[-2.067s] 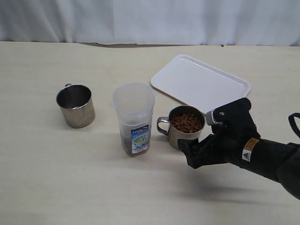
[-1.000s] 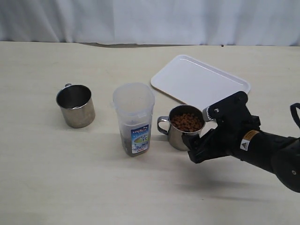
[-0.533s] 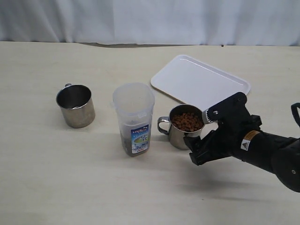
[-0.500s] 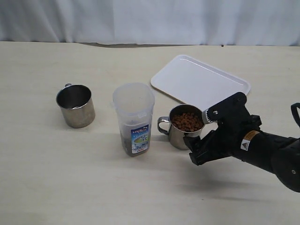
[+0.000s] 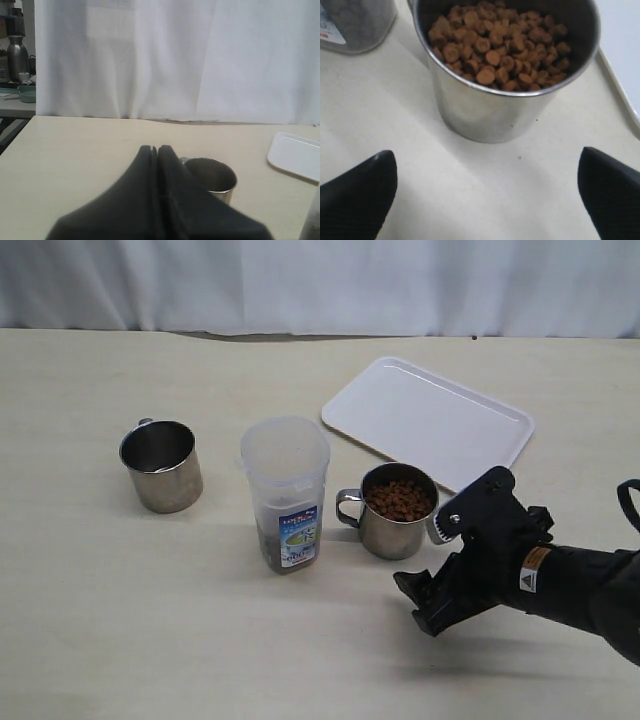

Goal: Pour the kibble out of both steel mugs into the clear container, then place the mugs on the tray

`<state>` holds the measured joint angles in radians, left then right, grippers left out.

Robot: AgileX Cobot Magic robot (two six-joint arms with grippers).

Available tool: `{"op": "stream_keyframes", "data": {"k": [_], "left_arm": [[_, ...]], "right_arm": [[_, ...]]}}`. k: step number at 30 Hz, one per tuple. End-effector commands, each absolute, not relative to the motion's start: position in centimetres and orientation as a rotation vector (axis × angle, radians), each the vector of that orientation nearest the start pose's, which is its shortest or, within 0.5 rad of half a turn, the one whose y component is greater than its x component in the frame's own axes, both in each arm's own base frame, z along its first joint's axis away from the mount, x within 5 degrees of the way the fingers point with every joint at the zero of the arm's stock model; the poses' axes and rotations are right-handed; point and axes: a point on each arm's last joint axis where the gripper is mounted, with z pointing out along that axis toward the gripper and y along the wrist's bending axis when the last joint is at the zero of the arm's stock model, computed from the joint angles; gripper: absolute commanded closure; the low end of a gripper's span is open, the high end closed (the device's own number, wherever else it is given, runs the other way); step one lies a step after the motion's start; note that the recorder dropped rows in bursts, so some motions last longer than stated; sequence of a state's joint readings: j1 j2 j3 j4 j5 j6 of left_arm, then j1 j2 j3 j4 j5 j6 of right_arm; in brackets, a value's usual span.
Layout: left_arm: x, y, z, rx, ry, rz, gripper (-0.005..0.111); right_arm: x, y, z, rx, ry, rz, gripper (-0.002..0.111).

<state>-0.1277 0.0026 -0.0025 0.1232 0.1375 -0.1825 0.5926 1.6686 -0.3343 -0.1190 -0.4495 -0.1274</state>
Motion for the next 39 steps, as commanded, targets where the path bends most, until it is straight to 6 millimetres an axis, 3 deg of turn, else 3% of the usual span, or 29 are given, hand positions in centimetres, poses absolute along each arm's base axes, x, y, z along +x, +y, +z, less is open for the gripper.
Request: {"op": "stream_keyframes", "data": {"k": [1, 5, 9, 14, 23, 31, 39], "left_arm": [[5.6, -0.6, 20.2, 0.036, 1.609, -0.137, 0.107], [5.6, -0.6, 20.2, 0.036, 1.609, -0.137, 0.107], [5.6, -0.6, 20.2, 0.036, 1.609, -0.137, 0.107], [5.6, -0.6, 20.2, 0.036, 1.609, -0.137, 0.107], [5.6, -0.6, 20.2, 0.036, 1.609, -0.137, 0.107], [5.6, -0.6, 20.2, 0.036, 1.609, -0.137, 0.107], [5.6, -0.6, 20.2, 0.033, 1.609, -0.140, 0.107]], "right_arm": [[18.9, 13.4, 10.8, -0.968, 2.130, 0.250, 0.038], [18.8, 13.4, 10.8, -0.977, 2.117, 0.252, 0.038], [17.9, 13.0, 11.0, -0.953, 1.993, 0.286, 0.038], [17.2, 10.6, 11.6, -0.798, 1.861, 0.313, 0.038], [17.2, 9.3, 11.5, -0.876, 1.850, 0.434, 0.038], [17.5, 9.1, 10.0, -0.890, 1.877, 0.511, 0.038], [17.4, 9.3, 10.0, -0.878, 1.891, 0.557, 0.038]]}}
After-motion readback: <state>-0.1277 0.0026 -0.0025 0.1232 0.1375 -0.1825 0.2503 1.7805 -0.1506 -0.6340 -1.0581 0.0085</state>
